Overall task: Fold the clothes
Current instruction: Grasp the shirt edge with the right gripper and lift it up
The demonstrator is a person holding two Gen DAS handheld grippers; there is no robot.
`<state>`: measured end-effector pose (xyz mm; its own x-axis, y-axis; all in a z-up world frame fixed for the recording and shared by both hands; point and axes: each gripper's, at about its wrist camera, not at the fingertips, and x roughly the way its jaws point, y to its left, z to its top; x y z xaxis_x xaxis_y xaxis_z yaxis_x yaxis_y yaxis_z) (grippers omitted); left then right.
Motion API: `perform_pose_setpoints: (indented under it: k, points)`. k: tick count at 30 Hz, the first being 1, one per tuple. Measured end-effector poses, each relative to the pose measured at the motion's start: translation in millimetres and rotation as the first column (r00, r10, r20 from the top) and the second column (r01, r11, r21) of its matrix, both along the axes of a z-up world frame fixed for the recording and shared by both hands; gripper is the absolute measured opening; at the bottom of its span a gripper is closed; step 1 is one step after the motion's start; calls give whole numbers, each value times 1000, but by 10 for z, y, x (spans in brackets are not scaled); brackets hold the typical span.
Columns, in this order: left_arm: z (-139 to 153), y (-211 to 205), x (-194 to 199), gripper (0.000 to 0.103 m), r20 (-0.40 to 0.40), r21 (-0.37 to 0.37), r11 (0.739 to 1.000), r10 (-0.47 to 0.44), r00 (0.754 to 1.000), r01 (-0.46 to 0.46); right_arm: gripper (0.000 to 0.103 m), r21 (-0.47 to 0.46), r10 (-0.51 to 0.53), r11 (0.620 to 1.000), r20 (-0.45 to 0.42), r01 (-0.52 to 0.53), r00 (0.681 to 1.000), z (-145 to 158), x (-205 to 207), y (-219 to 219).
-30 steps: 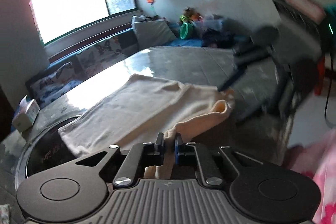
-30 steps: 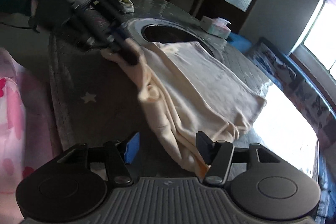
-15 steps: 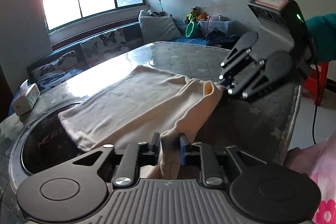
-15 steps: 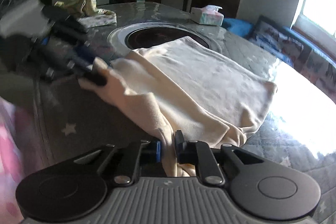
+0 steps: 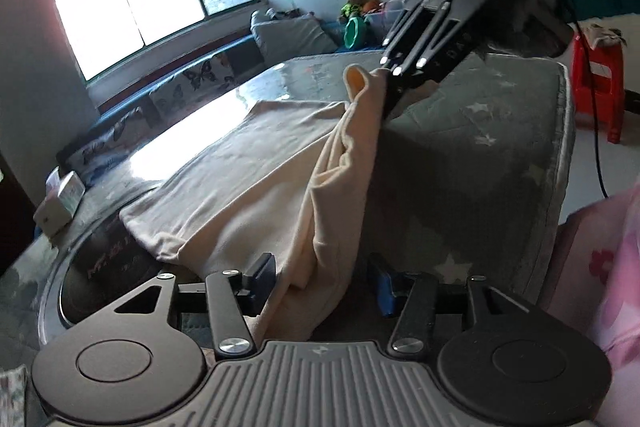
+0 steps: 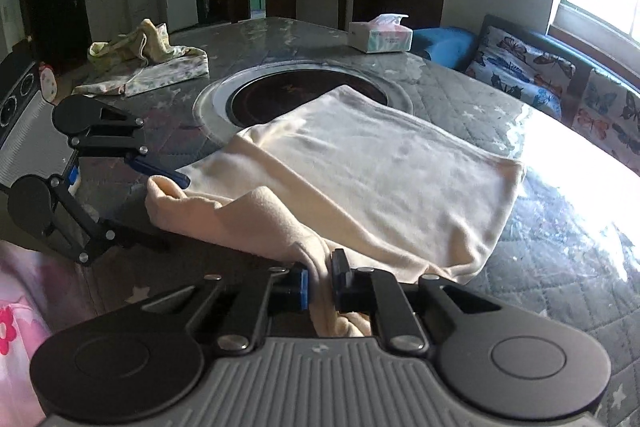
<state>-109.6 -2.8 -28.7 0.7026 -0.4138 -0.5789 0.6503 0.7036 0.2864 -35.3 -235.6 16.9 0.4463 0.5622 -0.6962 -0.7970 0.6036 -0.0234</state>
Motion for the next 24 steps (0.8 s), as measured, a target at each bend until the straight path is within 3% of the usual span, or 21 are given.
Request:
perform_pose_setpoints:
  k: [1, 3, 6, 9, 11, 14, 20, 24]
  points:
    - [2, 16, 18, 32, -10, -4, 1000, 5, 1000, -5, 10, -6, 3, 1000, 5, -3, 1000, -6, -11, 1]
    - [9, 60, 46, 20, -15, -13, 1000, 20, 1000, -20, 11, -20, 10, 1000, 19, -10, 1000, -29, -38, 8]
    - [56, 143, 99, 11, -40, -62, 997, 49, 998, -52, 16, -53, 23, 998, 48, -21, 999, -124, -107, 21]
    - [144, 201, 81, 11, -64, -108, 991, 68, 996, -75, 16, -59, 31, 998, 68, -27, 997, -167, -201, 8]
    - [221, 219, 9, 10, -65, -121, 990, 70, 995, -78, 9, -59, 36, 998, 79, -31, 996, -187, -268, -3]
    - [337, 246, -98, 10, -68, -140, 987, 73, 995, -82, 7, -57, 43, 998, 98, -37, 994, -200, -371, -21]
    - [569, 299, -314, 10, -73, -177, 980, 79, 994, -91, 7, -33, 83, 996, 102, -80, 991, 67, -692, -88]
    - [747, 329, -525, 10, -79, -201, 975, 80, 994, -95, 7, -7, 112, 994, 52, -112, 992, 302, -1010, -158]
